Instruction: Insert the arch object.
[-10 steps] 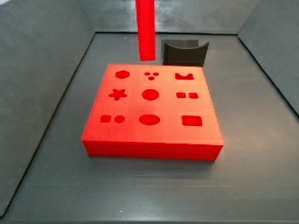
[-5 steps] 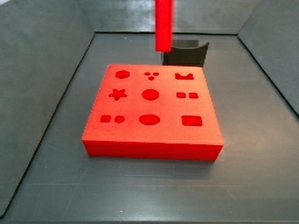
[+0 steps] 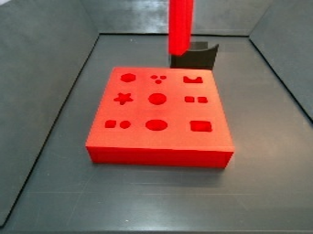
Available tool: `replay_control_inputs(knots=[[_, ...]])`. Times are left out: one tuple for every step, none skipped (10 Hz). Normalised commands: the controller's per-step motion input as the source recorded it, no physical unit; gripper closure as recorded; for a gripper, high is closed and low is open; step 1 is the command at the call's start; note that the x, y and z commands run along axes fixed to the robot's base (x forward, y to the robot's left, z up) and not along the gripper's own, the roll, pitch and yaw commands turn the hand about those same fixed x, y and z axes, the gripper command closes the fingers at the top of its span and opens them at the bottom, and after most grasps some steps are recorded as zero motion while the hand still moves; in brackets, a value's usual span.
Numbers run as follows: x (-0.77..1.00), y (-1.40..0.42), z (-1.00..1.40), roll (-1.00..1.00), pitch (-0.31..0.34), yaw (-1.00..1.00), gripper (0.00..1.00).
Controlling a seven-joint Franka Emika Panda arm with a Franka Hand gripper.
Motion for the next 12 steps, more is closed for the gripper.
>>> replay_control_inputs(knots=[[0.11, 0.11, -0.43, 0.12, -0.023, -0.85, 1.0], [0.18, 0.08, -0.42, 0.14, 0.0, -0.87, 1.0], [0.23, 0.04, -0.41, 0.13, 0.0, -0.89, 1.0], [0.24, 0.03, -0.4, 0.13, 0.0, -0.91, 1.0], [0.23, 0.03, -0.39, 0.13, 0.0, -0.92, 1.0], [0.23, 0.03, -0.39, 0.13, 0.0, -0.92, 1.0], [0.22, 0.03, -0.38, 0.12, 0.0, -0.93, 1.0], [0.2, 0.02, -0.37, 0.11, 0.0, -0.95, 1.0], [0.18, 0.02, -0.35, 0.1, -0.006, -0.96, 1.0], [0.1, 0.06, -0.22, 0.0, -0.019, -1.0, 1.0], [0.13, 0.07, -0.08, 0.0, -0.033, -0.99, 1.0], [0.13, 0.07, -0.09, 0.0, -0.03, -0.99, 1.0]])
